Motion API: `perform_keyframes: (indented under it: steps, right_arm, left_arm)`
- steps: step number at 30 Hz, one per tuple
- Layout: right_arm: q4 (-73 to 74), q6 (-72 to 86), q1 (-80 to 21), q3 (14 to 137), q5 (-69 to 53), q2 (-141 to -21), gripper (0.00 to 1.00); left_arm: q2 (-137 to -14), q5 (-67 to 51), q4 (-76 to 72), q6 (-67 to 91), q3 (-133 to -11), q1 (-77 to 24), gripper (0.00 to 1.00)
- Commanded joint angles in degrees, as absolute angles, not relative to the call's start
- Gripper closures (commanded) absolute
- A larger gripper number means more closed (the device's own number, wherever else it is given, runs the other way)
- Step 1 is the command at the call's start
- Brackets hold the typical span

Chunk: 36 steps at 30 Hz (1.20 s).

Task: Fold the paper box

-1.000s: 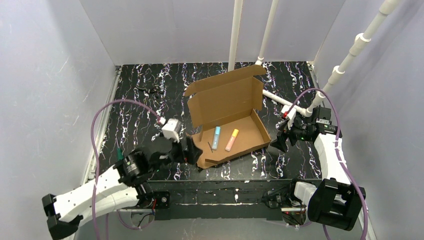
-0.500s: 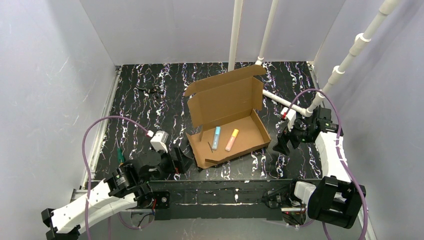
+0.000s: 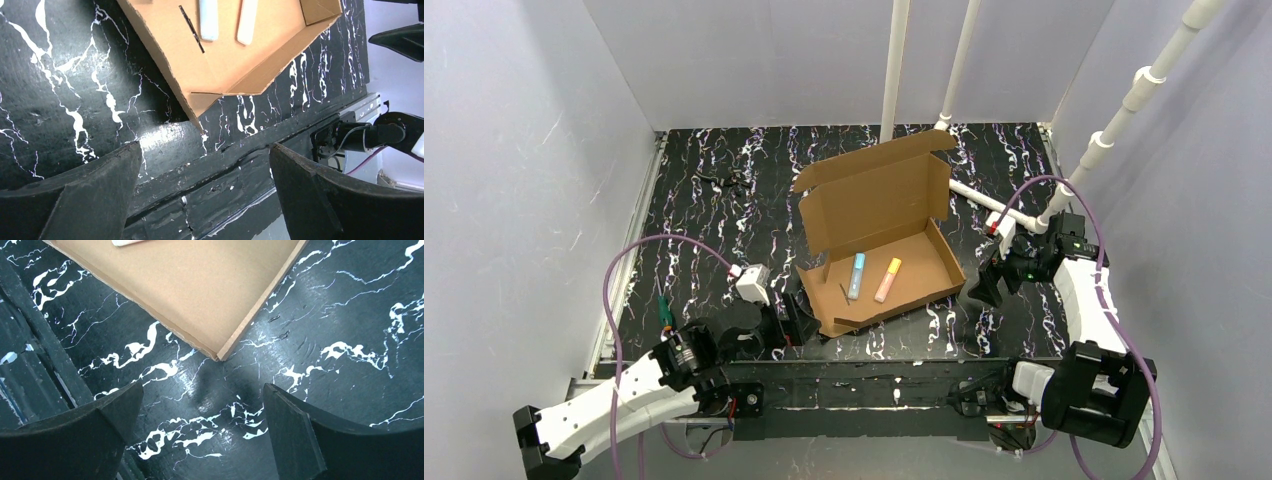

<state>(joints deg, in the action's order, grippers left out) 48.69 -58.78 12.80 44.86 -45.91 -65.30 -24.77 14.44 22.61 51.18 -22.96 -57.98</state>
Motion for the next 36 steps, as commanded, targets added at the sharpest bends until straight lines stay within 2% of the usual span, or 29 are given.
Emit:
perform_keyframes:
  steps: [1,13,24,36]
  right_arm:
    - [46.54,-59.61,13.18,44.48,-49.41,-63.52,0.02]
    - [45.64,-59.24,13.18,43.77,-51.17,-63.69,0.02]
    - [45.94,-59.39,13.18,43.37,-51.76,-63.13,0.02]
    - [45.88,-59.50,13.18,42.99,-51.81,-62.68,0.02]
  left_arm:
    - [-23.84,16.85,21.96,55.25,-21.72,-57.86,0.02]
    - [-23.36,13.59,18.81,60.47,-19.18,-57.82,0.02]
    - [-27.89,10.75,12.43,61.63,-18.33,-57.83,0.06]
    - [-26.63,8.73,10.60,64.36,-16.70,-57.79,0.05]
